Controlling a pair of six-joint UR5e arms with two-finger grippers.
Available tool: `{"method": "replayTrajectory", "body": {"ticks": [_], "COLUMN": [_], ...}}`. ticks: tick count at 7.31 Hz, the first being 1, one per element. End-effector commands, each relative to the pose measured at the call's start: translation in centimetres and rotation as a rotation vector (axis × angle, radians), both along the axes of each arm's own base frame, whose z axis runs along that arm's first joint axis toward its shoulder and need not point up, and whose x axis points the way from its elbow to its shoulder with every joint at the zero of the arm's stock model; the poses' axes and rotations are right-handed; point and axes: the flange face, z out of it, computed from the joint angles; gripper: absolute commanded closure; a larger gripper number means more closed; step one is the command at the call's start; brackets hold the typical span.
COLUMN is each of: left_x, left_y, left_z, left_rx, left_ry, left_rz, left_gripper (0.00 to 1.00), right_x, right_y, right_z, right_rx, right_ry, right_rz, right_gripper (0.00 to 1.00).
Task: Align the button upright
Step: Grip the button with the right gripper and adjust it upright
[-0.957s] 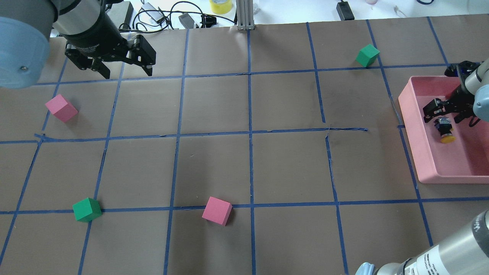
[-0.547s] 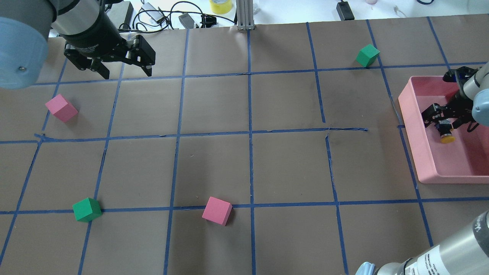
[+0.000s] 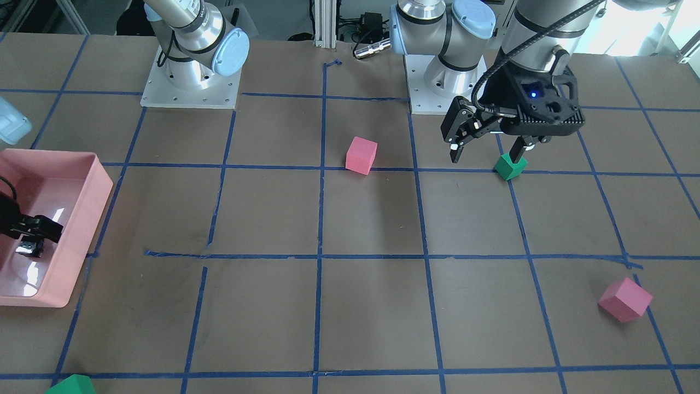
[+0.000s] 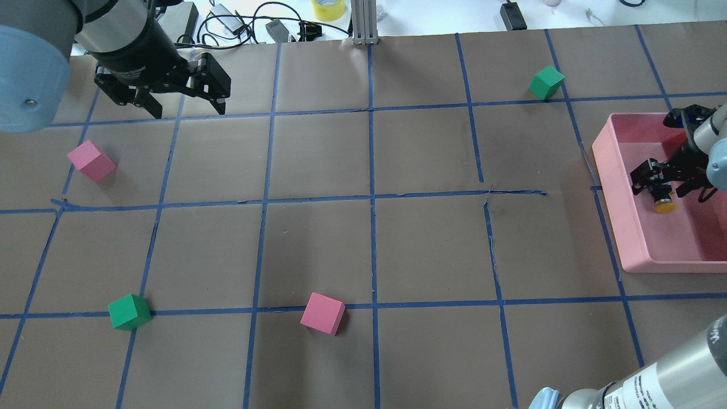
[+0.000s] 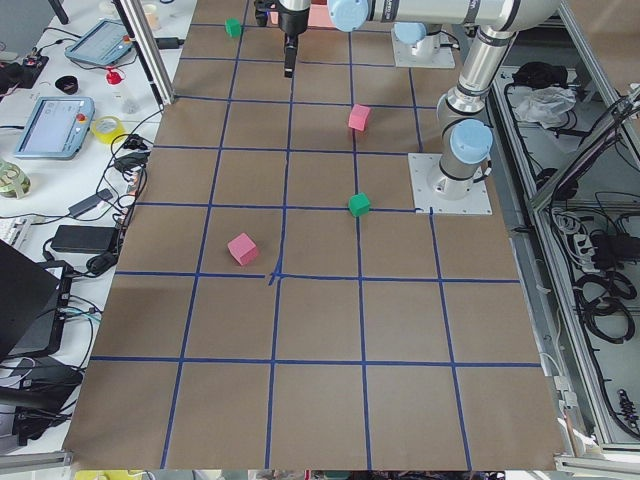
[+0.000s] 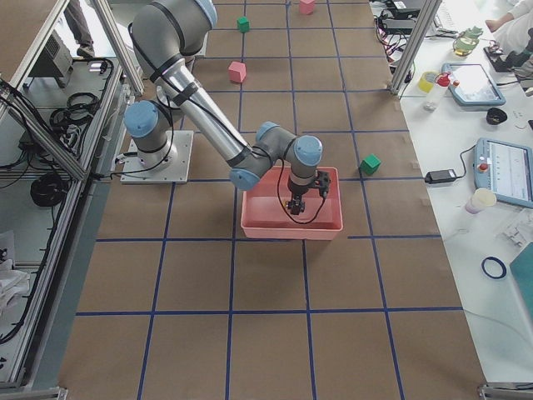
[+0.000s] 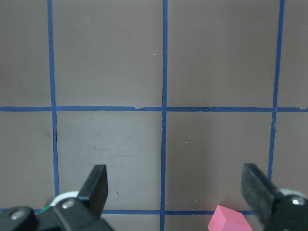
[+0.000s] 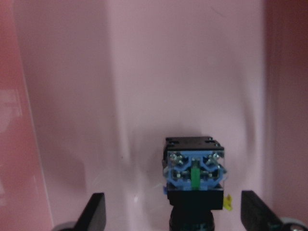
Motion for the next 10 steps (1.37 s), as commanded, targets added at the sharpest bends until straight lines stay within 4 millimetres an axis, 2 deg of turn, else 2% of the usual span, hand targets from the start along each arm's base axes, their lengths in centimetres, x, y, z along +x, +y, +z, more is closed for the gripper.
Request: {"method": "replayTrajectory", "body": {"ticks": [1,5,10], "left_x": [0.06,0.07,0.07], "left_y": [0.15,0.21,0.30], "left_z": [0.03,0.09,0.12], "left_rx": [0.007,0.007,0.010], "left_ry": [0.000,-0.001,-0.001], "left_rz": [0.001,0.001,0.001], "left_gripper": [0.00,0.00,0.00], "right_x": [-0.40,-0.66,-0.68], "right_y": [0.67,1.41,1.10], "right_z": [-0.29,-0.83,-0.53], "right_rx": [0.032,0.062,0.030], "right_ry": [-0.023,-0.018,-0.016], "right_rz": [-0.002,-0.004,-0.010], "right_gripper": [0.00,0.00,0.00]}}
